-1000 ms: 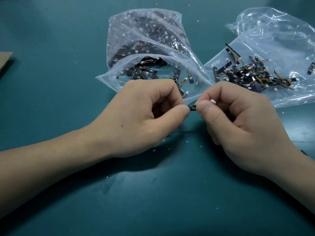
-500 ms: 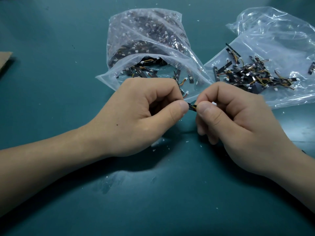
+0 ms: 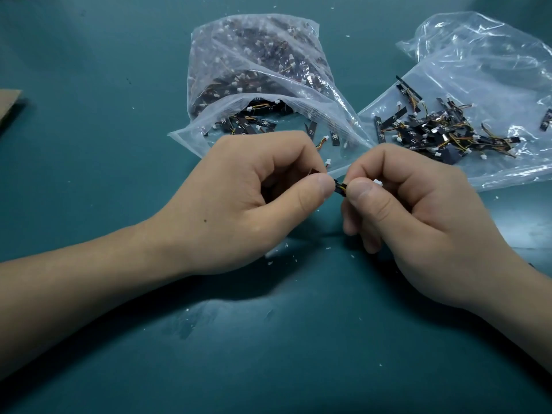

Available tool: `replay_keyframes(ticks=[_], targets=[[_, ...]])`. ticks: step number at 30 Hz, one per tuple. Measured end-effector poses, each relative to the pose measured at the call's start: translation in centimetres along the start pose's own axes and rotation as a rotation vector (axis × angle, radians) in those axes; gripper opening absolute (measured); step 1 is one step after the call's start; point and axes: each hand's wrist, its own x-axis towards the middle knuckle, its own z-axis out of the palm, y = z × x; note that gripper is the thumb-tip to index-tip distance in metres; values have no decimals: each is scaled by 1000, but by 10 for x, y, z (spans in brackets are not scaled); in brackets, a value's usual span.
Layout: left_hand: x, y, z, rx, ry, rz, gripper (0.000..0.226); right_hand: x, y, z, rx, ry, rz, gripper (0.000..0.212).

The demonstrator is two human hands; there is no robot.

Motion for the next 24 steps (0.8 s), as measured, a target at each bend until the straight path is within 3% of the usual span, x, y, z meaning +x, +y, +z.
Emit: replay_keyframes(ticks=[16, 24], targets=[[3, -8, -1, 8, 13, 142, 16, -1, 1, 1, 39, -4, 11, 13], [5, -7, -2, -167, -17, -8, 11, -1, 1, 3, 16, 74, 7, 14]])
